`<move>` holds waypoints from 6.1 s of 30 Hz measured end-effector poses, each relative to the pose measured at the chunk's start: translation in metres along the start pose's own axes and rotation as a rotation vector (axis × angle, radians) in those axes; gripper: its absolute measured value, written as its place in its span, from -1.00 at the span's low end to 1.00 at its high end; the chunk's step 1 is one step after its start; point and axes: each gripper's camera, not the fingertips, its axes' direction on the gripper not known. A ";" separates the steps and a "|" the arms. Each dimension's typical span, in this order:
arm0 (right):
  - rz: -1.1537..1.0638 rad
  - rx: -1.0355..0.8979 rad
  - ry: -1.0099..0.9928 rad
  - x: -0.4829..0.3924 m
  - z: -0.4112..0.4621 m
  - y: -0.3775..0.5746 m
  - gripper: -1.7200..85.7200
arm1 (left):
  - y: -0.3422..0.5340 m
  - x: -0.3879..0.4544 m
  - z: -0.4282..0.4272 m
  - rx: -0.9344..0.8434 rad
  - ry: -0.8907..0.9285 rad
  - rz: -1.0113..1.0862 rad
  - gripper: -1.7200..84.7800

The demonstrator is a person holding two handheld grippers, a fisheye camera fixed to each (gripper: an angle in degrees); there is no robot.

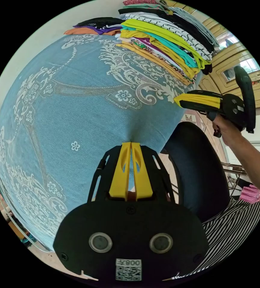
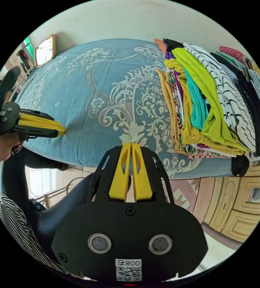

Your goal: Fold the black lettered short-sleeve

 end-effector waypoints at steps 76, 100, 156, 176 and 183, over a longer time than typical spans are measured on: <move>-0.169 0.301 -1.102 -0.021 -0.320 -0.102 -0.96 | 0.530 -0.300 0.229 0.635 0.469 -0.667 -0.93; -0.053 0.344 -0.953 0.041 -0.491 0.096 -0.96 | 0.478 -0.372 0.389 0.383 0.833 -0.689 -0.72; -0.145 0.492 -1.059 0.095 -0.645 0.147 -0.96 | 0.918 -0.279 0.449 0.753 1.057 -0.902 -0.82; -0.263 0.500 -1.070 0.069 -0.675 0.084 -0.96 | 0.931 -0.261 0.524 0.354 0.971 -0.859 -0.72; -0.322 0.504 -1.057 0.054 -0.684 0.053 -0.96 | 0.917 -0.269 0.550 0.242 1.088 -0.821 -0.70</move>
